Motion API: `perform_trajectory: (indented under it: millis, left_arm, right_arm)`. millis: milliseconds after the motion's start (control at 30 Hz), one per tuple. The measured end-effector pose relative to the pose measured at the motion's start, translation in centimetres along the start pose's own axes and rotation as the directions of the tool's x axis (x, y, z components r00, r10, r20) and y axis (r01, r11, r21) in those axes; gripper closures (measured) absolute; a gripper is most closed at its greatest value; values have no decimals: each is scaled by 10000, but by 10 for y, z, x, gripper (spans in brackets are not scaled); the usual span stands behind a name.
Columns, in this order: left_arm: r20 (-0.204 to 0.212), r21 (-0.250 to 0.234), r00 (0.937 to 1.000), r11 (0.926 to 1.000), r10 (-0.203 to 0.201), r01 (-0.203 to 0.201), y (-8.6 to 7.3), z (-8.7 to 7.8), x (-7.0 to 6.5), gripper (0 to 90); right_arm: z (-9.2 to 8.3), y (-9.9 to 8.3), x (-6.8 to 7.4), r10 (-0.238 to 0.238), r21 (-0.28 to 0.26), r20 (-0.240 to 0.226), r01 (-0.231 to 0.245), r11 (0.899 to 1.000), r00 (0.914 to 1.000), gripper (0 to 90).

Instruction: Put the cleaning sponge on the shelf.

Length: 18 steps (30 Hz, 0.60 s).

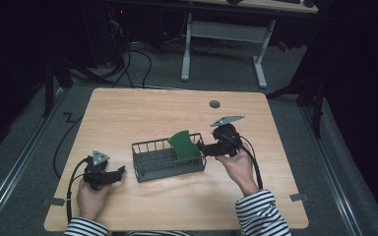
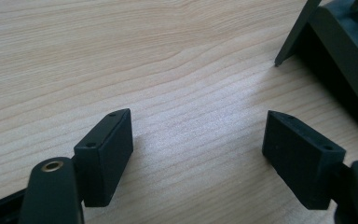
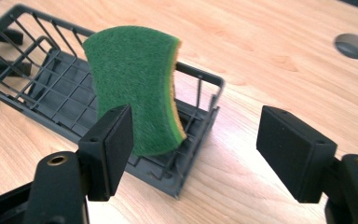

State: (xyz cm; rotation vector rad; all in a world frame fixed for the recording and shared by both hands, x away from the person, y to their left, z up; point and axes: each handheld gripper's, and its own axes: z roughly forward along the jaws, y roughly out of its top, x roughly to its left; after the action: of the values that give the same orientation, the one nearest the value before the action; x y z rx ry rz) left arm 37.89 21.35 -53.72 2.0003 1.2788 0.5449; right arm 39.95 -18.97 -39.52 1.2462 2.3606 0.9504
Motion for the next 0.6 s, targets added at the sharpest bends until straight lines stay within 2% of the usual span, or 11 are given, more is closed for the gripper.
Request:
perform_trajectory:
  millis: [100,233,467,600]
  left_arm:
    - [-19,-5,10000,10000,-14,14,0,0,0,249]
    - [-27,-16,10000,10000,-39,39,-1,0,0,251]
    - [-39,-16,10000,10000,-46,45,0,0,0,252]
    - [-19,3,10000,10000,-19,19,0,0,0,244]
  right_arm:
    - [-10,-9,-7,233,-358,50,-231,9991,9997,285]
    - [-23,-21,-14,220,-527,390,-199,9984,9990,288]
    - [-42,-39,-31,856,-982,463,-808,9919,9953,295]
    - [-49,-50,-39,1214,-1400,466,-1139,9836,9915,302]
